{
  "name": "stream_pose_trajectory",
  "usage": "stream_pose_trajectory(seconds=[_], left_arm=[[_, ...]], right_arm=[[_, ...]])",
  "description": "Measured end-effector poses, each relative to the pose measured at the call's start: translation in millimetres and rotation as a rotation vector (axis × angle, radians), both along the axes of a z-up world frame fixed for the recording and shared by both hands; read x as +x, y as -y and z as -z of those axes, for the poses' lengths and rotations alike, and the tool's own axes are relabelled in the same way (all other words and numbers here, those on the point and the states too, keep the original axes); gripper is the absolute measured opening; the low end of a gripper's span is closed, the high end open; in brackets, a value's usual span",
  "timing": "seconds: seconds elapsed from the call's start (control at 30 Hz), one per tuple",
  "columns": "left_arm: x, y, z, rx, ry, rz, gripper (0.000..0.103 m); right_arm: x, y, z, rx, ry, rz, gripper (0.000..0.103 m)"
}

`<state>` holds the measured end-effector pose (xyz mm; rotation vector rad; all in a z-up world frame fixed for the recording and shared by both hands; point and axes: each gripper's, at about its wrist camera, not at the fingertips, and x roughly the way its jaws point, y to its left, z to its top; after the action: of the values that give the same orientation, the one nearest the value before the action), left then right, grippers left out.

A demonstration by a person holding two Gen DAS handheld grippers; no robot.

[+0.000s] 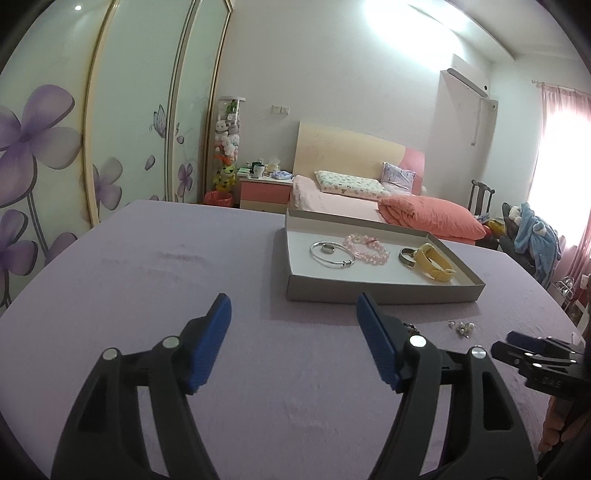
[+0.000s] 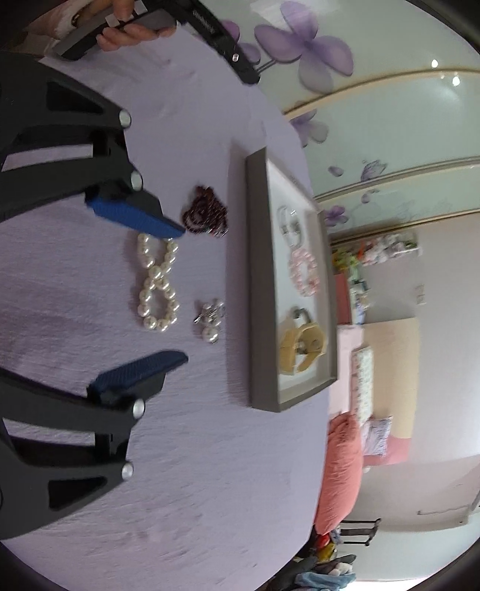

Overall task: Organize jewelry
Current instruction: 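Withdraw both tools from the tray toward the remaining jewelry, then grasp the white pearl bracelet with the right tool, then grasp the dark red beaded necklace with the left tool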

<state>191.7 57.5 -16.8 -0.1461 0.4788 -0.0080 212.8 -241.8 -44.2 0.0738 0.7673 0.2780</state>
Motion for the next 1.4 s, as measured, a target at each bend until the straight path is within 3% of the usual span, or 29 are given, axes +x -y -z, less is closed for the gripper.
stream_pose_trajectory(seconds=[0.2,0.57,0.67,0.7,0.73,1.17,1.4], left_arm=[[-1,4,-1,0.006,0.007,0.009,0.070],[2,10,0,0.004,0.001,0.011,0.071],[4,13,0,0.005,-0.001,0.013,0.071],[3,13,0,0.005,-0.001,0.012,0.071],[3,13,0,0.003,-0.001,0.013,0.071],[9,36,-1,0.017,-0.007,0.066,0.074],[28,69,8,0.041,-0.096,0.154,0.078]], right_arm=[[16,9,13,-0.002,-0.103,0.082,0.037],[17,7,17,-0.063,-0.121,0.069,0.035],[18,2,17,-0.081,-0.119,0.055,0.022],[18,2,17,-0.090,-0.120,0.060,0.013],[18,3,17,-0.089,-0.120,0.059,0.011],[-11,41,16,-0.072,-0.121,0.112,0.010],[-23,60,17,-0.058,-0.112,0.156,0.010]])
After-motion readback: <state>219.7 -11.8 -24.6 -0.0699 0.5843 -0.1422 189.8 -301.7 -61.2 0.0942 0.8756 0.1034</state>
